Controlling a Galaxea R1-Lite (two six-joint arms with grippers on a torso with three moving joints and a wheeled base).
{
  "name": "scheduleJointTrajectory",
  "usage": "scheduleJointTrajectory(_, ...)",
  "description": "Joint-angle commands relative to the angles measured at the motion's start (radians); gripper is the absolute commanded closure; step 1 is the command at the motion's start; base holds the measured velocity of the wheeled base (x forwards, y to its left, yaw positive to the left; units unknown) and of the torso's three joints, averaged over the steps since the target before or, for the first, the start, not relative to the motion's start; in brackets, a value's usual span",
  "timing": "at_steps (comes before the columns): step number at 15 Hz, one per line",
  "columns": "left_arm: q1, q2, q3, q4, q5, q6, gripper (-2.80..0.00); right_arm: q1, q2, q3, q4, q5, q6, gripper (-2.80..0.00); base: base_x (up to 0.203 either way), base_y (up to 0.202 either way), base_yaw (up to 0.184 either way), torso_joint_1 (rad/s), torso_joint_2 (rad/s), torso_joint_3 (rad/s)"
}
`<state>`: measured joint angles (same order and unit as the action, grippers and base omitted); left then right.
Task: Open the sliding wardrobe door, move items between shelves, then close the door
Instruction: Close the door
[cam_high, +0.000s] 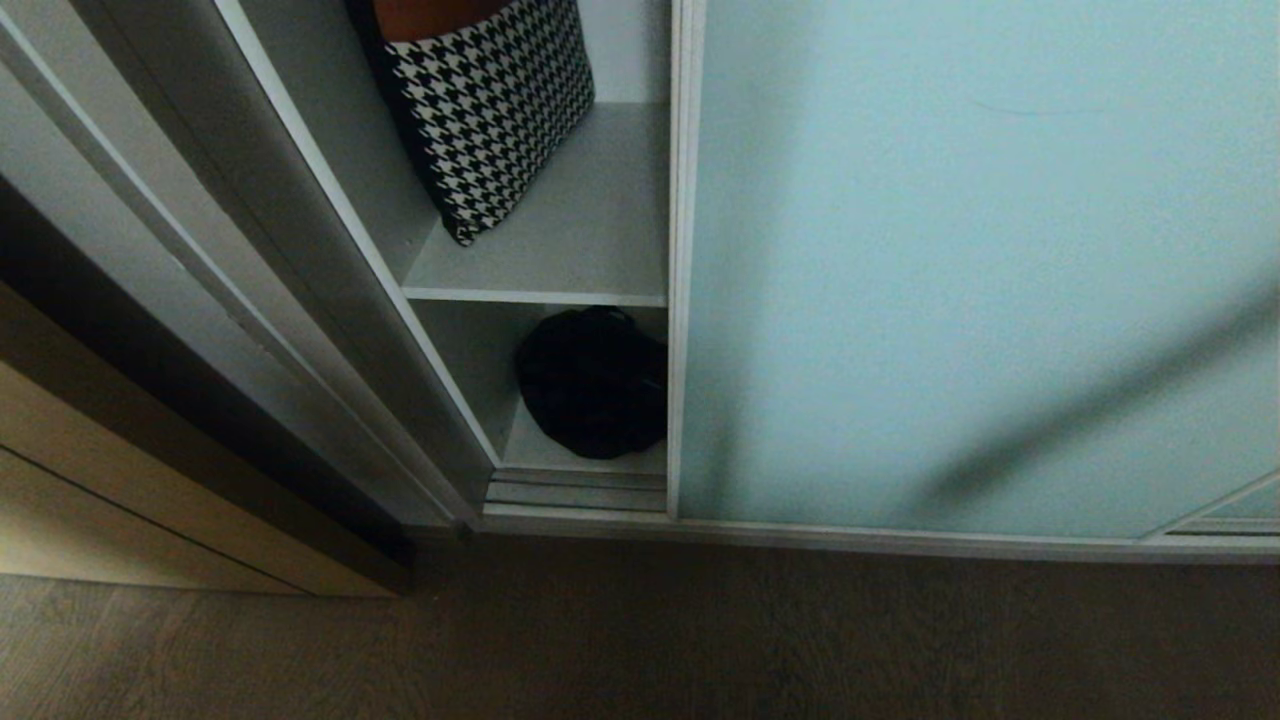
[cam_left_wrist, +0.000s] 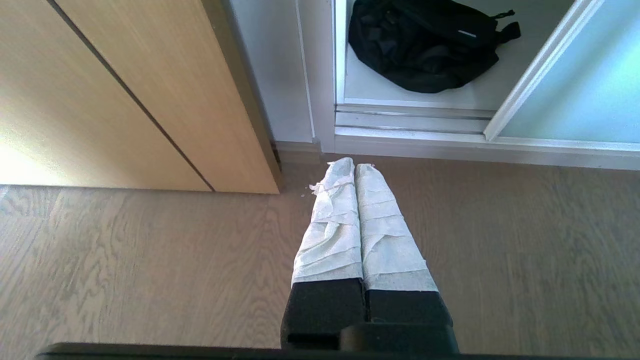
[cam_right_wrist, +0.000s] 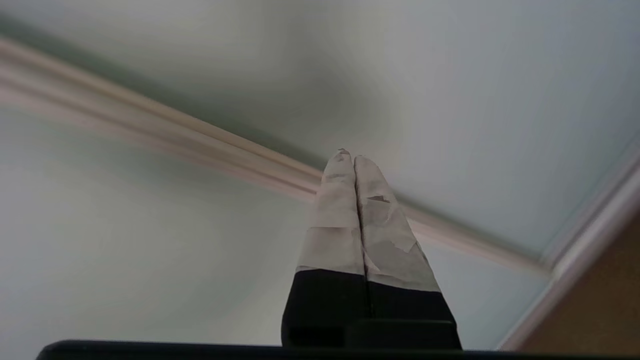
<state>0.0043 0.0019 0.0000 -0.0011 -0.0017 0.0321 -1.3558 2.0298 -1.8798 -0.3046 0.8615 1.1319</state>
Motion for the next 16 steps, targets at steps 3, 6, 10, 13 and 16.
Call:
scheduleJointTrajectory(3, 0.0, 0.001, 0.0, 0.0, 0.0, 0.0, 0.0, 0.047, 0.035, 0.016, 0.044, 0.006, 0.006, 0.0, 0.0, 0.0, 0.0, 0.0, 0.0, 0.0)
scheduleJointTrajectory(6, 0.0, 0.001, 0.0, 0.0, 0.0, 0.0, 0.0, 0.068, 0.068, 0.027, 0.059, 0.02, 0.006, 0.0, 0.0, 0.0, 0.0, 0.0, 0.0, 0.0)
scheduleJointTrajectory(10, 0.0, 0.001, 0.0, 0.0, 0.0, 0.0, 0.0, 0.093, 0.082, 0.034, 0.079, 0.029, 0.028, 0.0, 0.0, 0.0, 0.0, 0.0, 0.0, 0.0)
scheduleJointTrajectory(13, 0.0, 0.001, 0.0, 0.0, 0.0, 0.0, 0.0, 0.121, 0.083, 0.04, 0.077, 0.072, 0.057, 0.0, 0.0, 0.0, 0.0, 0.0, 0.0, 0.0)
scheduleJointTrajectory(16, 0.0, 0.001, 0.0, 0.0, 0.0, 0.0, 0.0, 0.166, 0.097, 0.052, 0.069, 0.073, 0.055, 0.0, 0.0, 0.0, 0.0, 0.0, 0.0, 0.0)
